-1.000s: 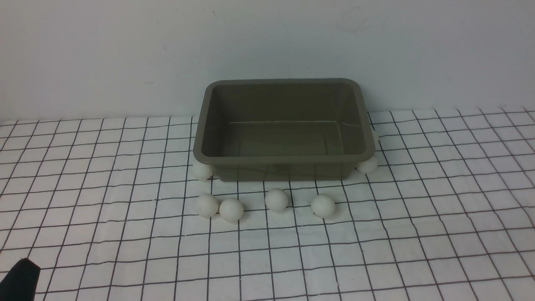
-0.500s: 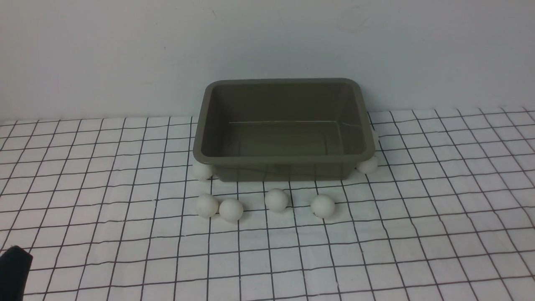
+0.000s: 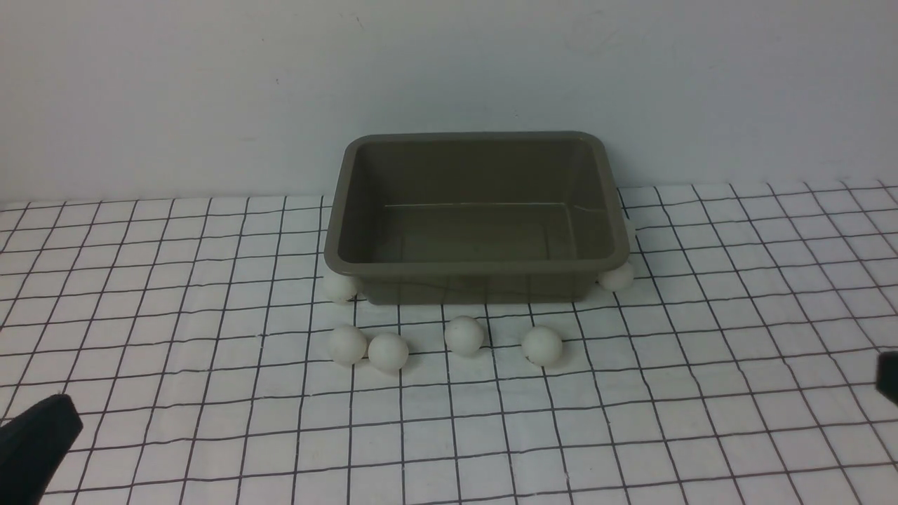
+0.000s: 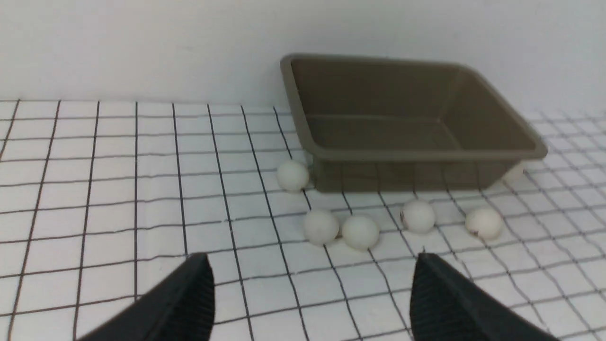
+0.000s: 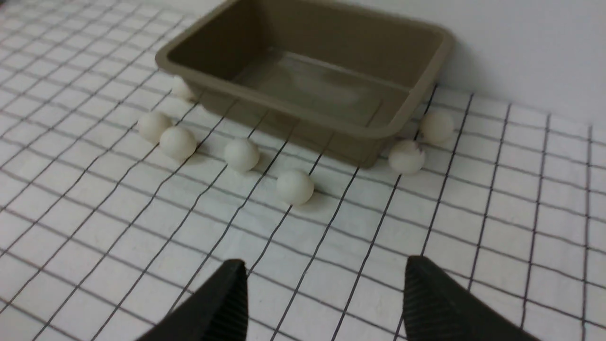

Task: Put the table tennis balls into the box on the white checkered tablecloth.
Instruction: 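Reach for and grasp a ping pong ball on the table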

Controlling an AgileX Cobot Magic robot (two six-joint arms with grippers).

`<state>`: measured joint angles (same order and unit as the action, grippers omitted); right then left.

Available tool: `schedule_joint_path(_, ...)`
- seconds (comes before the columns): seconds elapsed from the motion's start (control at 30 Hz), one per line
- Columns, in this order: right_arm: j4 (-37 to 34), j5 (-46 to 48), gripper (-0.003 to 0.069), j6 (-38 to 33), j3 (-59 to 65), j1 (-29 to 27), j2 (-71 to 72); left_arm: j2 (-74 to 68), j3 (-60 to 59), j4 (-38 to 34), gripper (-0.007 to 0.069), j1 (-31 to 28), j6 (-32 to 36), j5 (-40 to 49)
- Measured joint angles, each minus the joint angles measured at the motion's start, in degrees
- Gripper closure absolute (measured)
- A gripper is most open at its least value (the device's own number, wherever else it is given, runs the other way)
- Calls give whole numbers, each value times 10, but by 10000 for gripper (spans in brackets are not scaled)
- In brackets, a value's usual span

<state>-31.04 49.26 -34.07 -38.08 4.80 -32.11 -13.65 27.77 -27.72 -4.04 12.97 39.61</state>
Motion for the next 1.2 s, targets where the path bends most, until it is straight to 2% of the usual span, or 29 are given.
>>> schedule_joint_path(0.13, -29, 14, 146, -27, -43, 0, -120, -47, 10, 0, 125, 0, 60, 27)
schedule_joint_path(0.27, -30, -3, 97, -28, -115, 0, -253, -66, 10, 0, 125, 0, 76, 16)
schedule_joint_path(0.5, -17, 6, 92, -16, -286, 0, -485, -68, 10, -6, 125, 0, 99, -12)
schedule_joint_path(0.73, -17, 43, 97, -23, -421, -6, -647, -68, 10, -7, 125, 0, 98, -15)
schedule_joint_path(0.87, -17, 51, 113, -63, -464, -24, -691, -68, 10, -7, 125, 0, 98, -26)
schedule_joint_path(1.0, -17, 62, 134, -115, -506, -65, -729, -68, 10, -7, 125, 0, 98, -33)
schedule_joint_path(1.1, -17, 62, 139, -172, -515, -92, -741, -68, 10, -7, 125, 0, 98, -39)
schedule_joint_path(1.17, -30, 62, 139, -240, -517, -108, -753, -68, 10, -7, 125, 0, 98, -39)
schedule_joint_path(1.2, -33, 62, 140, -247, -517, -110, -754, -68, 10, -7, 125, 0, 98, -39)
